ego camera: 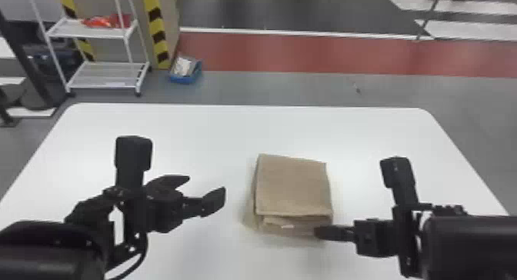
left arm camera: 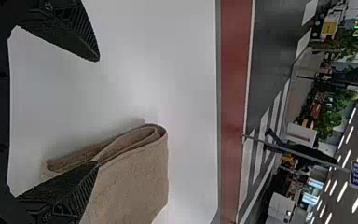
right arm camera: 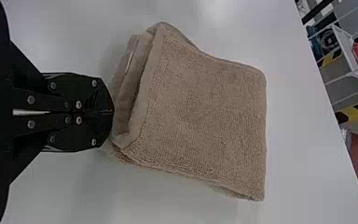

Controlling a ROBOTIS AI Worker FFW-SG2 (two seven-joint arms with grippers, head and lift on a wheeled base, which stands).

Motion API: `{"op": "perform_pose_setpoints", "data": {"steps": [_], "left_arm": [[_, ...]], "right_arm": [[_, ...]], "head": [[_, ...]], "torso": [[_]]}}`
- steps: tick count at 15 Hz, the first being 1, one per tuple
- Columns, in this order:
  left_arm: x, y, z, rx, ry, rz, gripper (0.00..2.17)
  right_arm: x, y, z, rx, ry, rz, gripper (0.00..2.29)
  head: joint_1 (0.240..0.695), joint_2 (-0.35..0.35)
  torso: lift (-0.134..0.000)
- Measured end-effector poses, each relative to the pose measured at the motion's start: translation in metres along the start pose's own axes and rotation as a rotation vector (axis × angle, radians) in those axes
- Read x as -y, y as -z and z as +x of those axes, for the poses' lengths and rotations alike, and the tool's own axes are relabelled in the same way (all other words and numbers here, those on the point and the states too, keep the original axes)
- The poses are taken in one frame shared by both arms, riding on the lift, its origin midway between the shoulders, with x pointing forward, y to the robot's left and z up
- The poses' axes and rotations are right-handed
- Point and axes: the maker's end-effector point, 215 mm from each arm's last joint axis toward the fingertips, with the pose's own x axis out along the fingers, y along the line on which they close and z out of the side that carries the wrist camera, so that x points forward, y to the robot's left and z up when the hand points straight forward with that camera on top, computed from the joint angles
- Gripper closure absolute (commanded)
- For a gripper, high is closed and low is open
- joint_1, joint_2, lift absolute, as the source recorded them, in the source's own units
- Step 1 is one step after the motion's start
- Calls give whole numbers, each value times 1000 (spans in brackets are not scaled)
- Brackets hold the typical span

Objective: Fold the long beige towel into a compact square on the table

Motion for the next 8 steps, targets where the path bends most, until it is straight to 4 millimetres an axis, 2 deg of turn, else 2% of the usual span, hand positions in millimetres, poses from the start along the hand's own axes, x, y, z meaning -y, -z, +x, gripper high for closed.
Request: {"op": "perform_pose_setpoints", "data": {"steps": [4, 8], "left_arm": [[0, 0, 0, 0, -1, 0, 97], [0, 0, 0, 0, -1, 0, 97]], "right_arm": [[16, -19, -5, 28, 27, 17, 2125], [27, -26, -7, 39, 40, 37, 2125]], "head": [[695, -100], [695, -115]], "torso": [[-124], [-124]]}}
